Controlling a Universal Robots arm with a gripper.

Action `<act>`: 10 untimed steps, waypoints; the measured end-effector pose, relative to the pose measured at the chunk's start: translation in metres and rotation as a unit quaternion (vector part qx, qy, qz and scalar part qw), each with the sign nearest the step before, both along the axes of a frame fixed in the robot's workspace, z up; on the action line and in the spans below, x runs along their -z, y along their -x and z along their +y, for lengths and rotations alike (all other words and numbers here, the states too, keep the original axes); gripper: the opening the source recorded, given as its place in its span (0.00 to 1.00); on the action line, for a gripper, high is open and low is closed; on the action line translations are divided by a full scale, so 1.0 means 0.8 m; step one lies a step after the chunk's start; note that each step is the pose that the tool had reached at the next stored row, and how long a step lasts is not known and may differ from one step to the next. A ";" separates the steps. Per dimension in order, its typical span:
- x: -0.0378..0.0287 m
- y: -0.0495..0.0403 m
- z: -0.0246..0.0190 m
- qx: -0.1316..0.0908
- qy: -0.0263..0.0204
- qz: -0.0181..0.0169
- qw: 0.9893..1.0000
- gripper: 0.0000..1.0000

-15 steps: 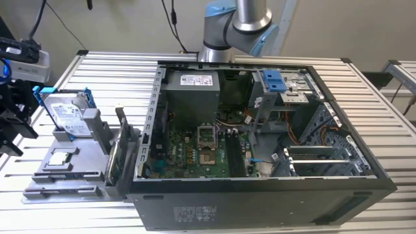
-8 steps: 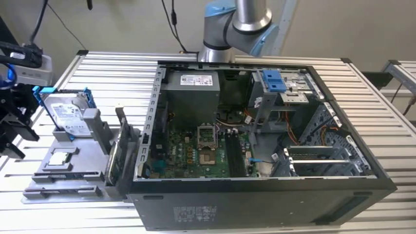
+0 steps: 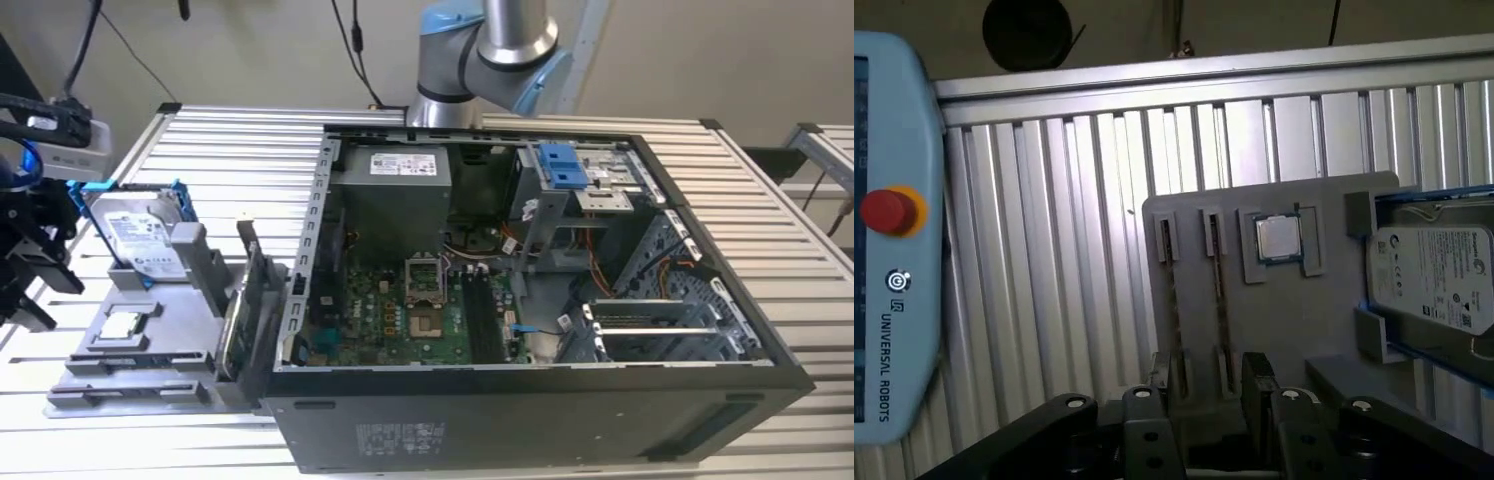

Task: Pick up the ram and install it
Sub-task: 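Pick up the ram and move it above insertion slot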

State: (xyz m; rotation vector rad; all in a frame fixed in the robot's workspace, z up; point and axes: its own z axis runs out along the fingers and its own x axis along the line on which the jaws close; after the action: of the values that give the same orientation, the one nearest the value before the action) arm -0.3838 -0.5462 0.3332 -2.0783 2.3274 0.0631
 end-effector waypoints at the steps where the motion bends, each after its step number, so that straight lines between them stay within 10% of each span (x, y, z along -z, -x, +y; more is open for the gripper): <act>1: 0.0011 0.000 0.0000 0.000 0.000 0.000 1.000 0.42; 10: 0.0086 0.000 0.0000 -0.001 0.000 0.000 1.000 0.42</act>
State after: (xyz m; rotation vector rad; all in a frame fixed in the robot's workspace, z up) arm -0.3838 -0.5462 0.3263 -2.0809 2.3254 0.0632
